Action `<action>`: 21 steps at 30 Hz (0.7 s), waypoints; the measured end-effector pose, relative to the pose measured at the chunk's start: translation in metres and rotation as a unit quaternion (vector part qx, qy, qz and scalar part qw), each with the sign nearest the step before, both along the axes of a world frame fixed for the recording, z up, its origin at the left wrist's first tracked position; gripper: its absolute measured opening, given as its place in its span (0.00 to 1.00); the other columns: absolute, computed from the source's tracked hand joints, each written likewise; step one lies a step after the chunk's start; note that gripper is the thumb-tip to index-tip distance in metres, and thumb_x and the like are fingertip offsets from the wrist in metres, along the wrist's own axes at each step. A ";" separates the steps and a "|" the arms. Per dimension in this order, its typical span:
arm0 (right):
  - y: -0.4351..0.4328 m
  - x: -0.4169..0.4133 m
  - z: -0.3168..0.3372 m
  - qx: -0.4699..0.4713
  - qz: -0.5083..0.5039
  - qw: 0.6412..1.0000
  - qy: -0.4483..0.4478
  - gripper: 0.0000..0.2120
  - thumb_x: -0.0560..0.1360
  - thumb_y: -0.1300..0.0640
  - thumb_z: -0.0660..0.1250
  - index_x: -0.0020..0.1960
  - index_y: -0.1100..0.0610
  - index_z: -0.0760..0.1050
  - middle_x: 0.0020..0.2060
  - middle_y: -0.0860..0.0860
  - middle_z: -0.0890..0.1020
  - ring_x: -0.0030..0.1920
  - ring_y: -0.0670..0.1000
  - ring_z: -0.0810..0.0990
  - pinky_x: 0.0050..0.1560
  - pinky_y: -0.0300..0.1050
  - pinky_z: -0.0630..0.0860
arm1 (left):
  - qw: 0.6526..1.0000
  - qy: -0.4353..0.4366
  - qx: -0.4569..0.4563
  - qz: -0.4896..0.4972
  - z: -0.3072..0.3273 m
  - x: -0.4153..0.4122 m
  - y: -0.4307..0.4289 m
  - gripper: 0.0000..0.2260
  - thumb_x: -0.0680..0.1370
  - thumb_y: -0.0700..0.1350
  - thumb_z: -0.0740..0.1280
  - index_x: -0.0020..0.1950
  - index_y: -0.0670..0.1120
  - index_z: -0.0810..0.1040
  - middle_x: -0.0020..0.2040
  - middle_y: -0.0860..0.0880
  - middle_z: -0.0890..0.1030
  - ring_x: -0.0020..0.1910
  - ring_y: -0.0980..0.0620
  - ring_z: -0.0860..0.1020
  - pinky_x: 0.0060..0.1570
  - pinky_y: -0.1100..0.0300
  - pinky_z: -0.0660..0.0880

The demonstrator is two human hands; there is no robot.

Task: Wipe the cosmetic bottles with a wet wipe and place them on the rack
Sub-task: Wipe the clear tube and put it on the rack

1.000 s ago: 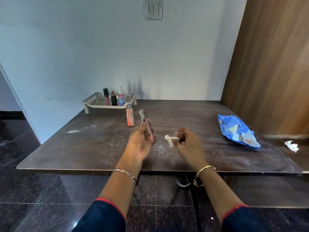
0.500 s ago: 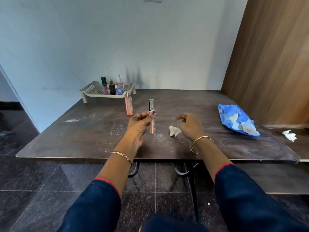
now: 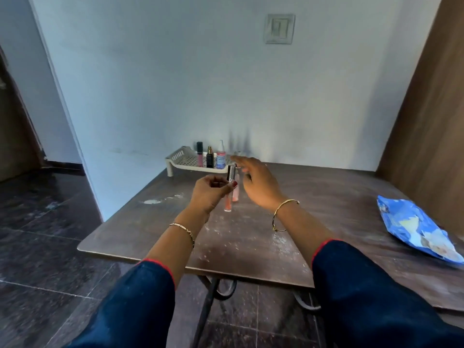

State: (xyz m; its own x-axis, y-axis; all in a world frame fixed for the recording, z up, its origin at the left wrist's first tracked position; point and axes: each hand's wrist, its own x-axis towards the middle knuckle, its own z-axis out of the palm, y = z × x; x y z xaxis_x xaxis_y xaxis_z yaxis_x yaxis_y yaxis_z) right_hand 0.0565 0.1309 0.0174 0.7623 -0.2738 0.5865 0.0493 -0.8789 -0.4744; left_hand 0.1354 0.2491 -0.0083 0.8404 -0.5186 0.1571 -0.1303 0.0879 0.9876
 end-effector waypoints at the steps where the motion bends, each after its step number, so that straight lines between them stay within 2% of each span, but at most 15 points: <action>1: 0.002 0.013 0.004 -0.023 0.004 1.000 0.010 0.28 0.72 0.70 0.56 0.67 0.49 0.71 0.58 0.53 0.78 0.55 0.52 0.77 0.51 0.39 0.70 | 1.000 -0.014 0.013 0.011 0.003 0.014 0.004 0.11 0.70 0.39 0.75 0.50 0.37 0.78 0.38 0.46 0.79 0.36 0.54 0.77 0.35 0.69 0.75; 3: 0.002 0.037 0.014 -0.058 0.012 0.997 0.040 0.29 0.72 0.69 0.56 0.68 0.48 0.69 0.59 0.53 0.77 0.58 0.54 0.76 0.56 0.46 0.73 | 0.998 -0.029 0.034 0.032 0.010 0.042 0.009 0.13 0.70 0.40 0.75 0.51 0.37 0.78 0.39 0.46 0.79 0.38 0.52 0.78 0.39 0.65 0.77; 6: -0.007 0.075 0.031 -0.081 0.008 0.993 0.081 0.24 0.73 0.67 0.57 0.66 0.49 0.72 0.61 0.54 0.77 0.60 0.55 0.75 0.61 0.52 0.72 | 0.995 -0.045 0.043 0.072 0.019 0.086 0.012 0.12 0.70 0.41 0.75 0.49 0.40 0.77 0.43 0.43 0.79 0.43 0.47 0.78 0.51 0.53 0.77; 9: -0.019 0.108 0.038 -0.084 0.007 0.989 0.123 0.21 0.74 0.66 0.57 0.63 0.51 0.75 0.61 0.53 0.78 0.60 0.54 0.76 0.63 0.53 0.71 | 0.985 -0.091 0.078 0.124 0.026 0.130 0.008 0.11 0.70 0.44 0.76 0.47 0.44 0.77 0.44 0.43 0.81 0.45 0.46 0.80 0.52 0.54 0.76; 12: -0.032 0.139 0.038 -0.100 -0.002 0.983 0.154 0.18 0.75 0.64 0.57 0.62 0.53 0.76 0.60 0.51 0.79 0.59 0.54 0.77 0.62 0.51 0.72 | 0.972 -0.128 0.111 0.165 0.028 0.173 -0.001 0.11 0.71 0.46 0.75 0.49 0.44 0.78 0.48 0.43 0.83 0.48 0.45 0.81 0.51 0.56 0.77; 15: -0.048 0.163 0.035 -0.088 -0.005 0.979 0.186 0.15 0.76 0.62 0.58 0.59 0.53 0.78 0.59 0.50 0.80 0.57 0.52 0.78 0.61 0.47 0.73 | 0.959 -0.151 0.136 0.196 0.026 0.208 -0.012 0.13 0.71 0.46 0.74 0.52 0.44 0.79 0.49 0.45 0.84 0.49 0.47 0.81 0.48 0.61 0.73; 18: -0.065 0.182 0.034 -0.066 0.005 0.976 0.207 0.14 0.76 0.63 0.59 0.55 0.54 0.80 0.56 0.51 0.81 0.51 0.50 0.79 0.53 0.39 0.73 | 0.956 -0.156 0.142 0.205 0.020 0.235 -0.022 0.12 0.72 0.46 0.73 0.53 0.44 0.79 0.50 0.45 0.84 0.50 0.46 0.81 0.48 0.60 0.73; 21: -0.083 0.195 0.031 -0.055 0.016 0.974 0.219 0.12 0.76 0.63 0.61 0.54 0.55 0.81 0.55 0.52 0.82 0.53 0.51 0.79 0.51 0.37 0.71 | 0.953 -0.161 0.145 0.211 0.012 0.256 -0.035 0.12 0.73 0.46 0.72 0.54 0.44 0.79 0.51 0.45 0.84 0.50 0.46 0.81 0.48 0.60 0.73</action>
